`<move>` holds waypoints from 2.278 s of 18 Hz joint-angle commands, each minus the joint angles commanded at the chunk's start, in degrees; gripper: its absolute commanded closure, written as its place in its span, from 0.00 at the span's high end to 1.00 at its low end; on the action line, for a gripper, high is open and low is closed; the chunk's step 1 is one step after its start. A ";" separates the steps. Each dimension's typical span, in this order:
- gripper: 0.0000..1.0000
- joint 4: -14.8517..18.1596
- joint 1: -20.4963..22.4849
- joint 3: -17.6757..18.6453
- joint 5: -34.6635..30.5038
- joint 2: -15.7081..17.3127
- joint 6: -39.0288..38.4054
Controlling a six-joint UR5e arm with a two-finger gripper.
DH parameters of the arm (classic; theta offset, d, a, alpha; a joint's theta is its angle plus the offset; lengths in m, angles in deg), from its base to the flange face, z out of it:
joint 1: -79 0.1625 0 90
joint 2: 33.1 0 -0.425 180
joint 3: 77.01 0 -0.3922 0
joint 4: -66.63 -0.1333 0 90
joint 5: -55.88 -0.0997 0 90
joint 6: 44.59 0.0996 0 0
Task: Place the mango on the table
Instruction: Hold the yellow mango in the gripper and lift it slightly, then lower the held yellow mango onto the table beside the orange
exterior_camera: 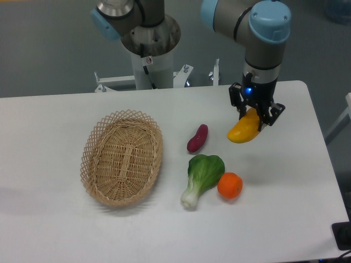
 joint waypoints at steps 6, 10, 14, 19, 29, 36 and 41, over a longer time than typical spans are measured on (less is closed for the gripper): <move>0.57 -0.17 1.49 2.10 0.79 1.05 3.25; 0.57 -0.70 2.11 4.04 0.79 1.49 5.44; 0.57 -0.88 3.95 6.58 0.88 2.63 10.27; 0.57 -1.23 6.32 8.26 0.97 2.46 15.28; 0.57 -12.20 10.55 9.58 3.34 -6.23 24.00; 0.57 -17.05 9.84 10.46 7.21 -10.46 20.66; 0.57 -17.05 9.76 11.51 7.21 -10.72 20.39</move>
